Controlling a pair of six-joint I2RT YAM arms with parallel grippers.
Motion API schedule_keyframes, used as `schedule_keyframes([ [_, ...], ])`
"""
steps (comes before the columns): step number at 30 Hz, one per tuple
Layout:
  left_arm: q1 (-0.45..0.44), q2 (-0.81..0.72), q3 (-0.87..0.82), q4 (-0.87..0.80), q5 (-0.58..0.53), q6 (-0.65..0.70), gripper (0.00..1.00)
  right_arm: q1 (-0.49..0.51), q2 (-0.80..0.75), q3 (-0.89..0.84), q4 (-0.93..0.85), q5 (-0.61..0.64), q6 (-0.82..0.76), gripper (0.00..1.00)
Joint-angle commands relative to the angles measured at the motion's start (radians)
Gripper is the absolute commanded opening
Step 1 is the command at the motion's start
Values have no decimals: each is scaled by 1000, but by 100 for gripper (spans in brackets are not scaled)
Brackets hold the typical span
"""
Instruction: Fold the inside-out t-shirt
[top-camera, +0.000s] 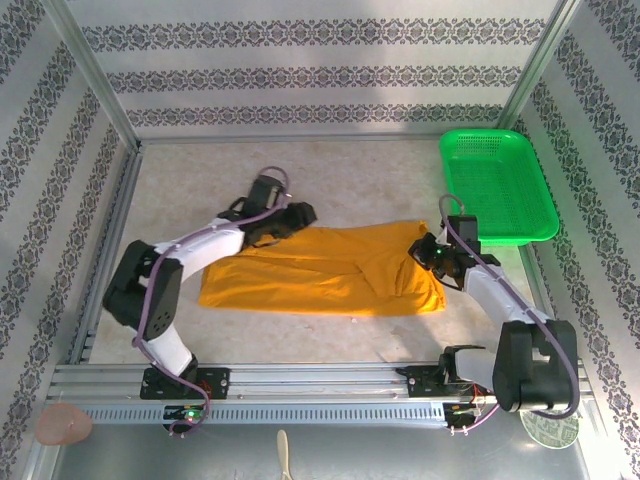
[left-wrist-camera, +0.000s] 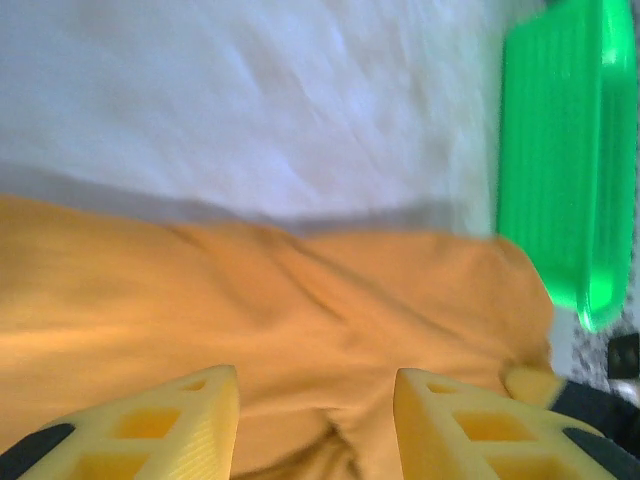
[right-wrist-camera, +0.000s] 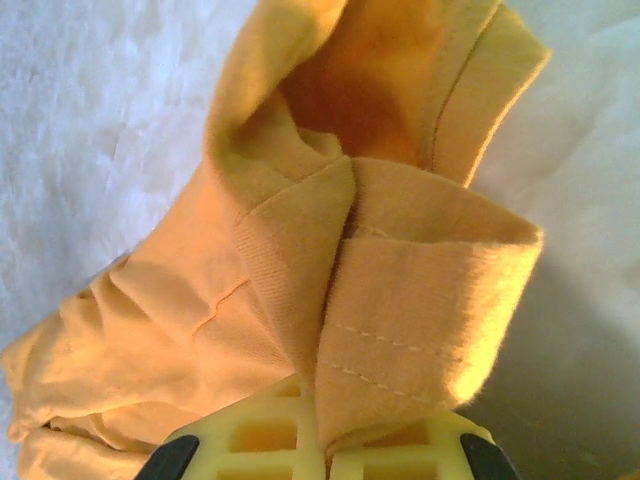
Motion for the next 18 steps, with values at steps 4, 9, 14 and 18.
schedule_keyframes([
  [4,98,-11,-125,-118,-1,149,45,-33,-37,74,-164,53,-96,0],
  [9,82,17,-232,-13,24,96,45,-49,-52,146,-246,73,-145,0],
  [14,-4,-24,-311,53,-30,26,45,-51,-48,269,-342,92,-197,0],
  [18,-107,-33,-324,99,-72,-45,44,-50,-21,343,-393,106,-225,0],
])
